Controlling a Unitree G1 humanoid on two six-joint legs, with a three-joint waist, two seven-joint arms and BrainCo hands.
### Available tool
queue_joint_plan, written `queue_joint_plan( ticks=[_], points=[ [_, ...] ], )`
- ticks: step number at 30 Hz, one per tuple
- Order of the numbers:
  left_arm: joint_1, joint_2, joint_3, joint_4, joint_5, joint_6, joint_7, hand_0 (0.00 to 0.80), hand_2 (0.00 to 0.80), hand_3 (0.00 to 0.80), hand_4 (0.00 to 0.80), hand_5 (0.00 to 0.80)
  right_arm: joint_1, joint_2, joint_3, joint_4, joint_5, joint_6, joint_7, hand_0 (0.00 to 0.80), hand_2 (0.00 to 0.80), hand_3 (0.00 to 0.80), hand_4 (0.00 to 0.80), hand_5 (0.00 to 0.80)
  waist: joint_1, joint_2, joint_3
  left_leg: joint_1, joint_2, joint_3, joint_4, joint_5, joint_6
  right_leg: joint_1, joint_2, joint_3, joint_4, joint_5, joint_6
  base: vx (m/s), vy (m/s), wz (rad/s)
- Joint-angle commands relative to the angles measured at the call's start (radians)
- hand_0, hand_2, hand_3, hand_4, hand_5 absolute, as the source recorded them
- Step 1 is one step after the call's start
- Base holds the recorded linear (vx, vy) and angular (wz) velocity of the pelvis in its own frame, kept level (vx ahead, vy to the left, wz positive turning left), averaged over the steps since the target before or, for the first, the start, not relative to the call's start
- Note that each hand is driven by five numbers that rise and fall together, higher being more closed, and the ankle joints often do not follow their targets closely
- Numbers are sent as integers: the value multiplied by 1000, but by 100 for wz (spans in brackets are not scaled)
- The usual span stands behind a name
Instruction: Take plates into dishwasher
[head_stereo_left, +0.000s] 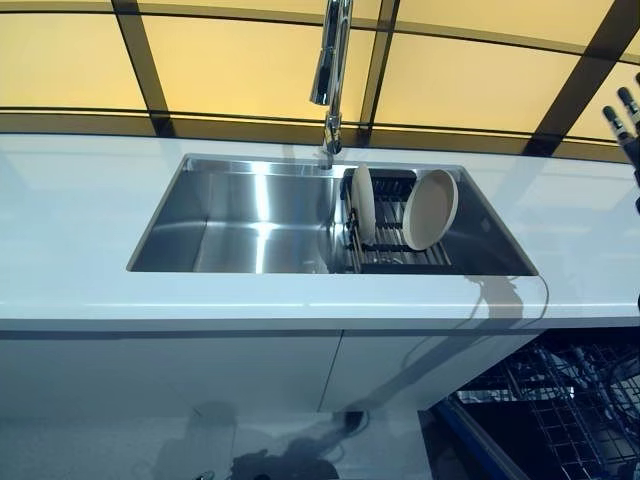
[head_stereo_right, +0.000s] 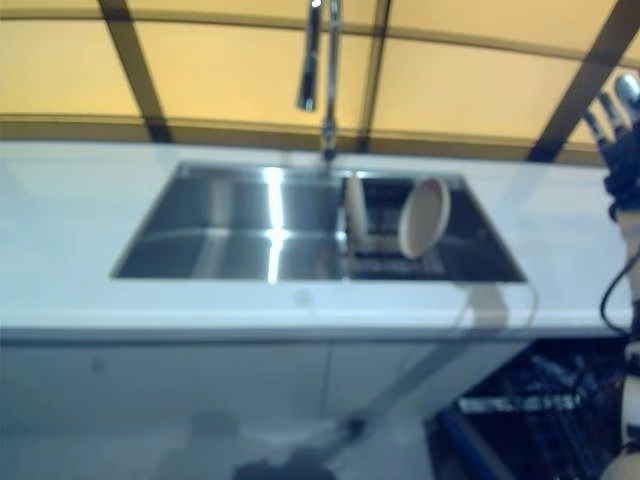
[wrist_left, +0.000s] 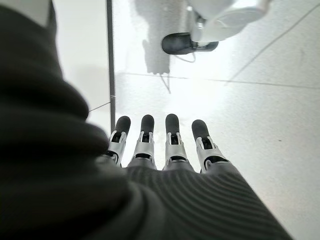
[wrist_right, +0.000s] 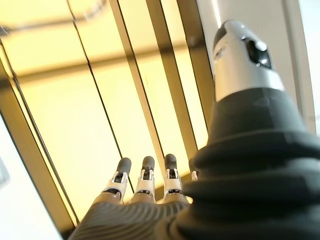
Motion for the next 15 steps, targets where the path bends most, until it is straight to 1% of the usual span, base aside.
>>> queue_joint_plan(
  ticks=[1, 2, 3, 4, 5, 6, 7, 8, 10, 11, 12, 13, 14, 15],
  points=[
    [-35, 54, -54, 38, -3, 9, 9, 0, 0, 0, 0, 0, -132, -74, 109, 25, -74, -27, -74, 0, 0, 0, 0, 0, 58, -8, -6, -37, 8, -5, 130, -107, 42, -160, -67, 8, 359, 22, 79, 86, -61, -22],
    [-46, 69, -58, 29, -30, 21, 21, 0, 0, 0, 0, 0, -154, -74, 137, 37, -154, 7, -89, 0, 0, 0, 0, 0, 57, -4, 7, -24, 14, -15, 118, -98, 35, -192, -79, 8, 368, 50, 74, 74, -73, -13],
    [-46, 69, -58, 29, -30, 21, 21, 0, 0, 0, 0, 0, -154, -74, 137, 37, -154, 7, -89, 0, 0, 0, 0, 0, 57, -4, 7, -24, 14, -15, 118, -98, 35, -192, -79, 8, 368, 50, 74, 110, -146, -5],
    [-52, 75, -56, 24, -48, 27, 29, 0, 0, 0, 0, 0, -171, -71, 157, 54, -186, 20, -90, 0, 0, 0, 0, 0, 60, -6, 12, -19, 22, -12, 117, -95, 25, -194, -100, -2, 314, 61, 71, 72, -152, 8],
    [-56, 79, -51, 22, -59, 30, 32, 0, 0, 0, 0, 0, -190, -69, 176, 73, -217, 34, -83, 0, 0, 0, 0, 0, 62, -5, 17, -15, 30, -8, 122, -99, 17, -188, -112, -16, 259, 68, 69, 123, -336, 6],
    [-62, 89, -30, 6, -67, 38, 34, 0, 0, 0, 0, 0, -227, -59, 213, 106, -291, 62, -67, 0, 0, 0, 0, 0, 68, -10, 33, -10, 47, 3, 144, -123, 3, -217, -147, -35, 175, 126, 80, 107, -392, 0],
    [-61, 95, -15, -13, -74, 54, 39, 0, 0, 0, 0, 0, -236, -51, 227, 112, -326, 96, -27, 0, 0, 0, 0, 0, 68, -9, 43, -11, 68, 6, 155, -129, -2, -230, -142, -27, 170, 114, 84, 107, -387, -8],
    [-59, 96, -11, -17, -92, 60, 48, 0, 0, 0, 0, 0, -240, -51, 244, 108, -318, 118, -10, 0, 0, 0, 0, 0, 68, -11, 42, -13, 79, 5, 157, -127, -6, -221, -131, -27, 156, 96, 86, 92, -268, -12],
    [-61, 80, 2, -23, -125, 77, 53, 0, 0, 0, 0, 0, -271, -54, 301, 102, -330, 181, 15, 0, 0, 0, 0, 0, 70, -24, 25, -30, 103, 17, 175, -104, -33, -171, -108, -57, 114, 66, 76, 127, -185, 1],
    [-60, 69, 5, -27, -106, 76, 43, 0, 0, 0, 0, 0, -286, -53, 322, 106, -323, 201, 31, 0, 0, 0, 0, 0, 75, -32, 24, -46, 105, 16, 212, -102, -41, -154, -104, -63, 103, 62, 69, 148, -152, 18],
    [-57, 53, 4, -27, -90, 61, 34, 0, 0, 0, 0, 0, -296, -51, 342, 114, -351, 219, 59, 0, 0, 0, 0, 0, 83, -41, 28, -75, 95, 2, 273, -108, -41, -137, -100, -60, 90, 61, 60, 138, -111, 21],
    [-56, 44, 1, -27, -88, 53, 34, 0, 0, 0, 0, 0, -302, -49, 355, 119, -371, 221, 66, 0, 0, 0, 0, 0, 90, -44, 31, -94, 90, -4, 295, -106, -41, -124, -97, -58, 81, 59, 54, 144, -63, 28],
    [-59, 34, -4, -32, -83, 55, 30, 0, 0, 0, 0, 0, -316, -48, 386, 128, -387, 233, 62, 0, 0, 0, 0, 0, 99, -38, 34, -117, 94, -3, 269, -75, -53, -98, -86, -70, 62, 53, 50, 140, 14, 15],
    [-59, 26, -13, -35, -65, 54, 23, 0, 0, 0, 0, 0, -333, -48, 405, 143, -423, 248, 93, 0, 0, 0, 0, 0, 99, -33, 38, -103, 103, 10, 208, -50, -60, -84, -82, -84, 45, 51, 51, 128, 69, 12]
  ],
)
